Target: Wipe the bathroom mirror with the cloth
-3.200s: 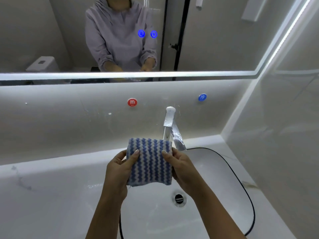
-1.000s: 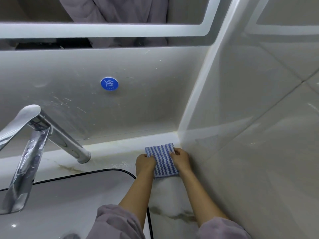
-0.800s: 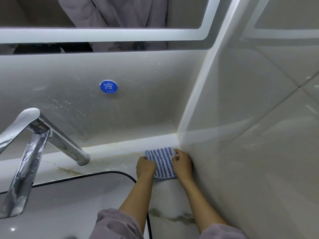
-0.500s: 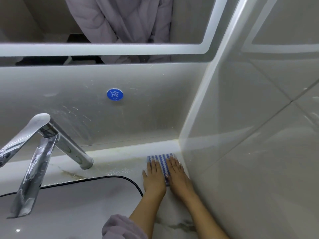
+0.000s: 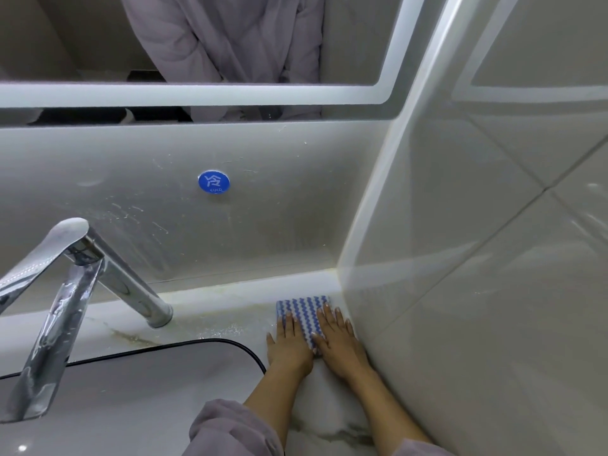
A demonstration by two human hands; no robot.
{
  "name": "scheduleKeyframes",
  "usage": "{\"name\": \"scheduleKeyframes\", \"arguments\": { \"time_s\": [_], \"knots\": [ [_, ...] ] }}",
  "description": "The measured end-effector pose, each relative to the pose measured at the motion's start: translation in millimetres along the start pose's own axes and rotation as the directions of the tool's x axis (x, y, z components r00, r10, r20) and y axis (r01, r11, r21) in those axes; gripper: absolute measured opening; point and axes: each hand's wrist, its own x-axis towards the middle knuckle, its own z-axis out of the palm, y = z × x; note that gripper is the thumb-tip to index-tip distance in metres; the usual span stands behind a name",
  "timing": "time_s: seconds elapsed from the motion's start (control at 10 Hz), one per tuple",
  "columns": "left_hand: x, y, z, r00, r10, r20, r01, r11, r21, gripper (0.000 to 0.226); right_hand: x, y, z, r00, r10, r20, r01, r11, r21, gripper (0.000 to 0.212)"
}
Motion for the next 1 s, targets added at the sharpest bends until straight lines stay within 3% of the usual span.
{"name": "scheduleKeyframes", "arguments": {
  "time_s": [0.2, 0.3, 0.4, 0.5, 0.8, 1.0],
  "knots": [
    [-6.4, 1.9, -3.4, 0.998, 0.004, -0.063, -0.002, 1.000, 0.028, 0.072, 5.9, -9.2, -12.9, 0.990, 0.086, 0.113, -0.093, 0.994, 0.055, 0.057],
    [-19.4, 5.7, -10.3, 0.986, 0.022, -0.165, -0.026, 0.999, -0.020, 0.067, 4.4, -25.3, -33.3, 0.988, 0.101, 0.119, -0.117, 0.983, 0.141, 0.053],
    [-31.4, 7.9, -21.4, 0.944, 0.078, -0.319, -0.105, 0.992, -0.067, 0.063, -3.7, -35.6, -49.0, 0.987, 0.156, 0.021, -0.155, 0.935, 0.320, 0.053],
    [-56.3, 5.6, -41.3, 0.890, 0.135, -0.435, -0.166, 0.986, -0.033, 0.063, -19.2, -46.9, -68.8, 0.977, 0.207, -0.045, -0.176, 0.913, 0.369, 0.056],
    [-145.6, -43.3, -79.0, 0.746, 0.124, -0.655, -0.185, 0.982, -0.025, 0.060, -73.9, -99.9, -104.1, 0.987, 0.116, -0.112, -0.063, 0.917, 0.393, 0.060],
    [-214.1, -85.2, -79.4, 0.607, 0.162, -0.778, -0.194, 0.980, 0.052, 0.056, -123.6, -146.1, -116.0, 0.959, -0.036, -0.280, 0.105, 0.966, 0.235, 0.060]
  ]
}}
